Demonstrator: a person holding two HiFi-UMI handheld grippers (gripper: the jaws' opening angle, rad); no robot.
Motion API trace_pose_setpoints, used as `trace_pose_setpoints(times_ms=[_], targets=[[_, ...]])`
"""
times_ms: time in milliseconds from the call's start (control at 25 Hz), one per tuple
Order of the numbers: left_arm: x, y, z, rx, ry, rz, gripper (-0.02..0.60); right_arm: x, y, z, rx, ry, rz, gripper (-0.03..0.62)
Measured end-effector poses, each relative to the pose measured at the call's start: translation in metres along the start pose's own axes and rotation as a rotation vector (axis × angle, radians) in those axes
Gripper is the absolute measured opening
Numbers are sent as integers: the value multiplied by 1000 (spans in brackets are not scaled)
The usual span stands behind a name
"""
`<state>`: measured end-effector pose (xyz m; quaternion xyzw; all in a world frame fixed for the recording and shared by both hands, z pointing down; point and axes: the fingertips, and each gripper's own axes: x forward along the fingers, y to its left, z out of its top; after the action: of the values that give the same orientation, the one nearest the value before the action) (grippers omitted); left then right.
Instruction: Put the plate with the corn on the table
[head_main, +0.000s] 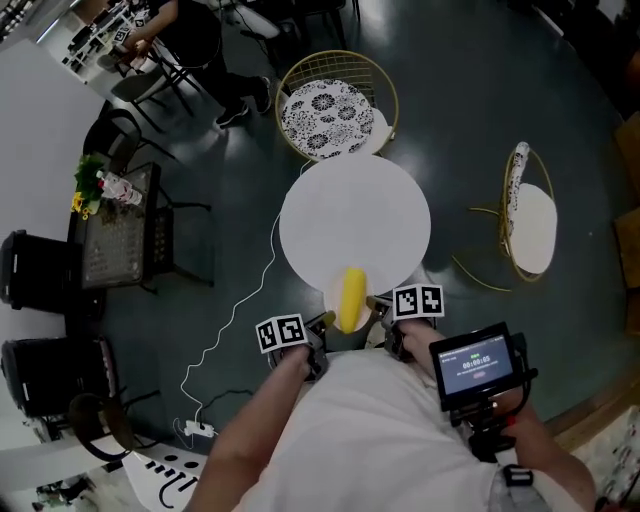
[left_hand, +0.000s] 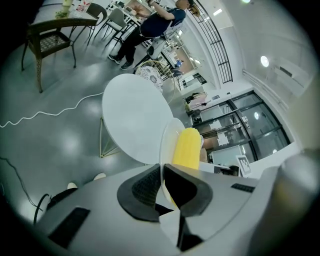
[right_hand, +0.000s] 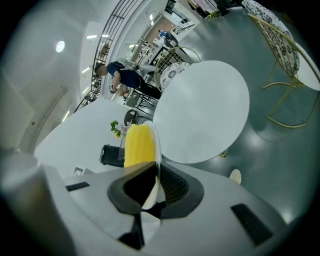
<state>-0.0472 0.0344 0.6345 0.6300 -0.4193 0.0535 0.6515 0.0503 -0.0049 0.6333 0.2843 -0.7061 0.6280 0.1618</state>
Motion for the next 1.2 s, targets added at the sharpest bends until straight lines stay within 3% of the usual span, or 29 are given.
trace_pose_setpoints(times_ms=[120,320,880,1200], targets=[[22,-2,20,3,-17,8,31,7,-12,28,-12,4,15,37],[22,-9,29,23,-10,13,31,5,-9,36,-10,-13,23,37],[45,-29,74,113,105,-20,31,-1,-10,74,66,-132,-22,37],[44,-32,97,104,142,-17,31,6,2,92,80,-111,-67,37]])
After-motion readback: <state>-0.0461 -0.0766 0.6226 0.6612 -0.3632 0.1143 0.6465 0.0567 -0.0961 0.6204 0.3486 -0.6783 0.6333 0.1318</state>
